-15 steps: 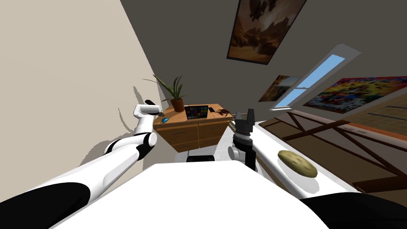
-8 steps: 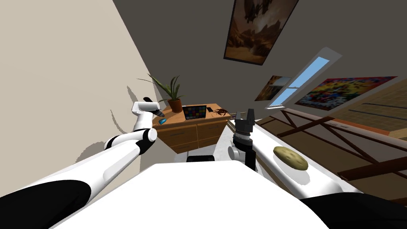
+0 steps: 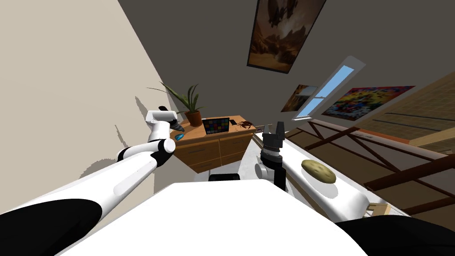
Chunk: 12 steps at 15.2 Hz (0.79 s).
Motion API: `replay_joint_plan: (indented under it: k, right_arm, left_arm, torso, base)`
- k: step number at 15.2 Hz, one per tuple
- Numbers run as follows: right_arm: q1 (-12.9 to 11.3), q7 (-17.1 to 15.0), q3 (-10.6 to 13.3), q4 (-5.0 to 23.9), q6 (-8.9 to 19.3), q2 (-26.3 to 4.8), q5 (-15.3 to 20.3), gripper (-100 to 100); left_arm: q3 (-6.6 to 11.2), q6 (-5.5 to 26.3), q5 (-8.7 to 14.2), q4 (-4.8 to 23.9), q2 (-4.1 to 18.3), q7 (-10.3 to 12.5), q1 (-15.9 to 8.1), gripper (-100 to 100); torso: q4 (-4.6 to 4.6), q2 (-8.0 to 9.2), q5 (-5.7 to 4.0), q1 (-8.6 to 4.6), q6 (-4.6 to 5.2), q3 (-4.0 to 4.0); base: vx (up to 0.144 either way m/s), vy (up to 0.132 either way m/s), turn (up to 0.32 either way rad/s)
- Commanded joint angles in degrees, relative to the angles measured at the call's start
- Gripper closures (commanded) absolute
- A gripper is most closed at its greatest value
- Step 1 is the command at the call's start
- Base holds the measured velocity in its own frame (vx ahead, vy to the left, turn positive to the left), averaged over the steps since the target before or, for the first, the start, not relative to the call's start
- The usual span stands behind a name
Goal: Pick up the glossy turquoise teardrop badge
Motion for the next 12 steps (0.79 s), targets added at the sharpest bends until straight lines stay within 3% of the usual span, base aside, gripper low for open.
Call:
replay_joint_plan:
  k: [1, 2, 3, 5, 6, 8, 9, 11, 12]
  right_arm:
    - [0.00, 0.00, 0.00, 0.00, 0.00, 0.00, 0.00, 0]
    - [0.00, 0.00, 0.00, 0.00, 0.00, 0.00, 0.00, 0]
    - [0.00, 0.00, 0.00, 0.00, 0.00, 0.00, 0.00, 0]
    - [0.00, 0.00, 0.00, 0.00, 0.00, 0.00, 0.00, 0]
    - [0.00, 0.00, 0.00, 0.00, 0.00, 0.00, 0.00, 0]
    - [0.00, 0.00, 0.00, 0.00, 0.00, 0.00, 0.00, 0]
    - [0.00, 0.00, 0.00, 0.00, 0.00, 0.00, 0.00, 0]
    - [0.00, 0.00, 0.00, 0.00, 0.00, 0.00, 0.00, 0]
    - [0.00, 0.00, 0.00, 0.00, 0.00, 0.00, 0.00, 0]
  left_arm:
    - [0.85, 2.86, -0.14, 1.76, 0.41, 1.01, -1.27, -100]
    - [0.85, 3.85, -0.14, 1.76, 0.41, 1.01, -1.27, -100]
    - [1.88, 5.38, -0.41, 3.83, 0.89, 2.24, -2.88, -100]
    - [1.88, 7.27, -0.41, 4.03, 0.89, 2.24, -2.88, -100]
    - [2.85, 8.61, -0.67, 6.17, 1.37, 3.35, -4.26, -100]
    - [2.85, 10.47, -0.67, 6.17, 1.37, 3.35, -4.26, -100]
    - [3.75, 11.83, -0.92, 8.16, 1.84, 4.35, -5.43, -100]
    - [3.75, 13.42, -0.92, 8.16, 1.84, 4.35, -5.43, -100]
    - [4.56, 15.37, -1.16, 9.96, 2.30, 5.23, -6.38, -100]
  torso:
    - [0.00, 0.00, 0.00, 0.00, 0.00, 0.00]
    - [0.00, 0.01, 0.01, 0.01, -0.01, 0.00]
    - [0.00, 0.01, 0.01, 0.01, -0.03, 0.00]
    - [0.00, 0.02, 0.01, 0.03, -0.02, 0.01]
    - [0.00, 0.02, 0.02, 0.03, -0.03, 0.01]
    - [0.01, 0.04, 0.02, 0.07, -0.02, 0.02]
    - [0.01, 0.03, 0.02, 0.06, -0.03, 0.02]
    - [0.01, 0.05, 0.02, 0.06, -0.02, 0.03]
    - [0.01, 0.05, 0.02, 0.05, -0.04, 0.03]
  base:
    - [-0.003, 0.034, -0.097]
    - [-0.002, 0.026, -0.037]
    - [-0.005, 0.030, -0.063]
    - [-0.006, 0.034, -0.056]
    - [-0.009, 0.038, -0.066]
    - [-0.009, 0.041, -0.054]
    - [-0.011, 0.035, -0.059]
    - [-0.012, 0.037, -0.040]
    - [-0.010, 0.040, -0.044]
